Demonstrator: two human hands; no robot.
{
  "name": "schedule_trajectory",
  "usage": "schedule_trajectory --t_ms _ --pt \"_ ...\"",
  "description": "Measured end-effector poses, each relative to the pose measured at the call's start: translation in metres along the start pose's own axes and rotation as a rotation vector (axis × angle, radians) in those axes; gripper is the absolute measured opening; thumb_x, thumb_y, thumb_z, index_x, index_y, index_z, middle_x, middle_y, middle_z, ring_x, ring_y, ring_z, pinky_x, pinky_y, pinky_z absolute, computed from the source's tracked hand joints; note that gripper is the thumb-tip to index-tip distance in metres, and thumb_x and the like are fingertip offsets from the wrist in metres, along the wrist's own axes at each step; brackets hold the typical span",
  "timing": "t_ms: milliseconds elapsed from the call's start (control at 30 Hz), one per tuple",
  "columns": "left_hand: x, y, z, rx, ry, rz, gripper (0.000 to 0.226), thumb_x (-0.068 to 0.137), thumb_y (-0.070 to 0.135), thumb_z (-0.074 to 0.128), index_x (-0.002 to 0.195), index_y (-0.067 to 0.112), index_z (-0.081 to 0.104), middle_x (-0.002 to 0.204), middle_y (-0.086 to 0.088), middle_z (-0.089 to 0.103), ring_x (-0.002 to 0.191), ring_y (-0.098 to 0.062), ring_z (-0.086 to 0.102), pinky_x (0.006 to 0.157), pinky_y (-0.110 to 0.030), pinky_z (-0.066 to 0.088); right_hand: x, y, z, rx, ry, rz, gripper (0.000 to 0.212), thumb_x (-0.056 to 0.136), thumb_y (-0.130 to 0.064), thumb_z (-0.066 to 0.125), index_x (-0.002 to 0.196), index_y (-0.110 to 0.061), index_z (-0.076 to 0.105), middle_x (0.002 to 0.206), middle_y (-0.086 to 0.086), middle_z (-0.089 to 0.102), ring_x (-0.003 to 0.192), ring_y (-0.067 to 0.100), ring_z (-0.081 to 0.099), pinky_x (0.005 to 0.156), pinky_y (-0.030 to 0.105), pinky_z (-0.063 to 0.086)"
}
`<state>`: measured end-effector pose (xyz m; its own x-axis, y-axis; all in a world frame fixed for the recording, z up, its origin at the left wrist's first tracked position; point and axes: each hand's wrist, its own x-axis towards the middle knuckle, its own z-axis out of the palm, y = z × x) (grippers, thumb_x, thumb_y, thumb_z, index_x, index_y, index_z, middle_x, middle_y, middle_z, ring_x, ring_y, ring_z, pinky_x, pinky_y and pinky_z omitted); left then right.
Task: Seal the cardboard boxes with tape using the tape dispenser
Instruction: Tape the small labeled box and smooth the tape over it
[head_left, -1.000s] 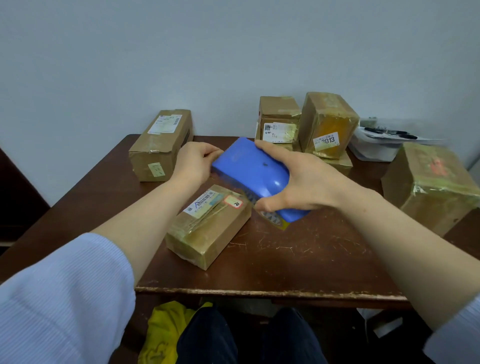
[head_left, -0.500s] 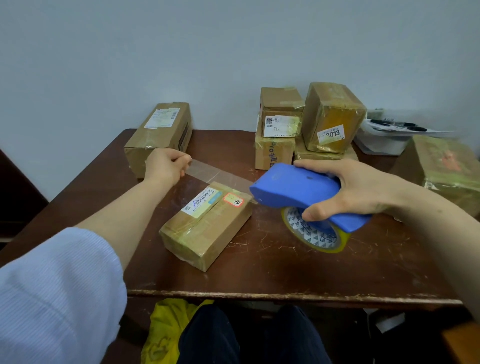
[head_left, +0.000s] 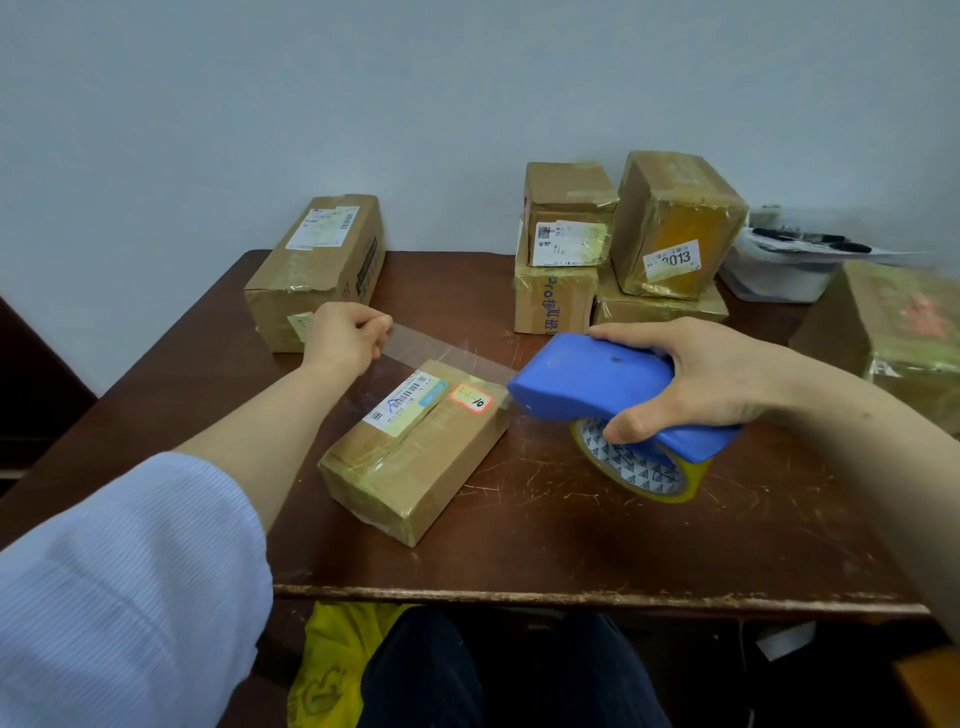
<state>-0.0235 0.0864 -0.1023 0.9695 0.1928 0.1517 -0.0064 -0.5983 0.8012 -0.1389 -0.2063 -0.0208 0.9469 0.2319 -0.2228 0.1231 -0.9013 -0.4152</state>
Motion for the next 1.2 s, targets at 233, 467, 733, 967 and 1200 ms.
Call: schedule_trajectory --t_ms 233,467,733,967,1200 --pt "-0.002 0.001 -0.002 -0.251 -0.115 -0.234 0.018 0.091 0.010 0.053 0.076 0.005 0.062 0.068 -0.009 0.059 0.054 -0.017 0.047 0.052 -0.024 0.041 0.004 0.002 0.004 -0.020 -0.032 0.022 0.107 0.053 -0.059 0.078 0.146 -0.040 0.028 0.135 -0.013 0.041 0.108 0.013 0.046 0.087 0.027 0.037" --pt "-0.008 -0.008 -0.004 -0.184 -0.188 -0.250 0.021 0.081 0.001 0.070 0.100 0.006 0.064 0.076 -0.009 0.060 0.064 -0.016 0.051 0.064 -0.025 0.045 0.009 0.003 0.008 -0.048 -0.035 0.025 0.113 0.041 -0.068 0.064 0.145 -0.042 0.026 0.142 -0.013 0.039 0.109 0.011 0.043 0.089 0.029 0.037" --pt "-0.019 -0.008 0.010 0.016 -0.279 -0.201 0.034 0.088 0.012 0.066 0.121 0.002 0.062 0.112 -0.015 0.067 0.101 -0.026 0.064 0.086 -0.032 0.050 0.014 0.005 0.014 -0.036 -0.032 0.035 0.106 0.056 -0.062 0.078 0.146 -0.042 0.025 0.142 -0.010 0.038 0.107 0.012 0.042 0.088 0.028 0.035" --pt "-0.022 -0.003 0.010 0.103 -0.397 -0.157 0.038 0.085 0.021 0.072 0.120 0.008 0.064 0.107 -0.006 0.070 0.089 -0.014 0.065 0.080 -0.025 0.049 0.012 0.005 0.015 -0.014 -0.044 0.031 0.103 0.058 -0.059 0.076 0.146 -0.041 0.027 0.143 -0.011 0.037 0.107 0.012 0.042 0.086 0.026 0.034" --pt "-0.014 -0.010 0.008 0.094 -0.376 -0.152 0.065 0.071 0.035 0.083 0.129 0.020 0.059 0.132 -0.003 0.056 0.119 -0.019 0.054 0.107 -0.036 0.040 0.013 0.004 0.016 -0.005 -0.033 0.028 0.108 0.049 -0.062 0.069 0.146 -0.042 0.027 0.143 -0.011 0.038 0.109 0.011 0.043 0.087 0.027 0.036"
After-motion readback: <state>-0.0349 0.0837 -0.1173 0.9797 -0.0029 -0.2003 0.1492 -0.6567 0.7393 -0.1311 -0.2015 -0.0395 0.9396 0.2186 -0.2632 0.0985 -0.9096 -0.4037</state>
